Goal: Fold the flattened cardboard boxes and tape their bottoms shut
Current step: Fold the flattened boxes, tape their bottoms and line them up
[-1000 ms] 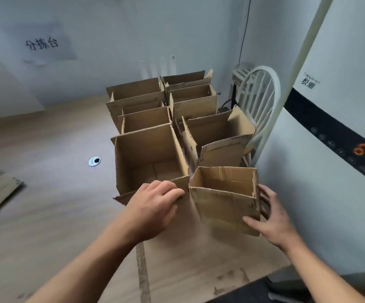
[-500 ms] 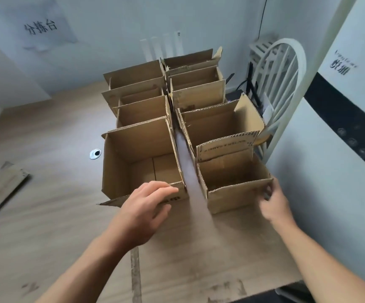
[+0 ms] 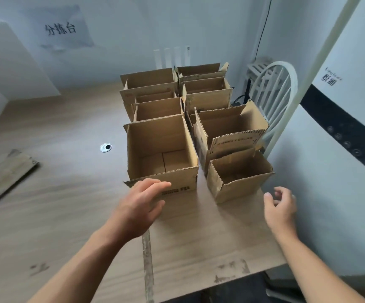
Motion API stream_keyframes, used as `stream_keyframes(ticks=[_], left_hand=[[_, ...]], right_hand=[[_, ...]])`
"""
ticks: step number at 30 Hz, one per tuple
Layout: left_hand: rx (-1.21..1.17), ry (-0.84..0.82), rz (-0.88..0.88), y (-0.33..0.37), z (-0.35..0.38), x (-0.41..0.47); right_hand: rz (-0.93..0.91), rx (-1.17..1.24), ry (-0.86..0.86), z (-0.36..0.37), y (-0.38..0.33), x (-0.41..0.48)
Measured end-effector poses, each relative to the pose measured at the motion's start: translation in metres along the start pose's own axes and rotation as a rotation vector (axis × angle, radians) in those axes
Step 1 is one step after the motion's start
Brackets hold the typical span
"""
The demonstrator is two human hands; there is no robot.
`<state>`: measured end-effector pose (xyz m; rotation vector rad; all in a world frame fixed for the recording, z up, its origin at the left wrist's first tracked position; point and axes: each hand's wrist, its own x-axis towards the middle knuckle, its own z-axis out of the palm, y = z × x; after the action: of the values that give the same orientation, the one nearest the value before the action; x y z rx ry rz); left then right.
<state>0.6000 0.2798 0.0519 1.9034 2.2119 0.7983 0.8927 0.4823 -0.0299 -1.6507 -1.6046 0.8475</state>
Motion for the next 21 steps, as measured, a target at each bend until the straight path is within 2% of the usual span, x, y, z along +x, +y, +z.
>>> stream_keyframes(ticks=[3, 6, 10, 13, 17, 21], left_hand=[[0.036, 0.034, -0.005, -0.012, -0.023, -0.035], [0.073, 0.076, -0.039, -0.028, -0.054, -0.084], [0.052, 0.197, -0.247, -0.053, -0.098, -0.163], [0.125, 0.197, -0.365, -0.08, -0.128, -0.219], [0.21, 0.144, -0.552, -0.124, -0.174, -0.279], [0.29, 0.074, -0.688, -0.172, -0.202, -0.315]], right_hand=[[-0.155, -0.089, -0.058, 0.005, -0.028, -0.046], [-0.386, -0.179, -0.258, 0.028, -0.076, -0.111], [-0.663, -0.27, -0.581, 0.089, -0.151, -0.2], [-0.83, -0.351, -0.742, 0.134, -0.205, -0.268], [-1.014, -0.444, -0.816, 0.188, -0.251, -0.336], [-1.155, -0.563, -0.865, 0.245, -0.278, -0.367]])
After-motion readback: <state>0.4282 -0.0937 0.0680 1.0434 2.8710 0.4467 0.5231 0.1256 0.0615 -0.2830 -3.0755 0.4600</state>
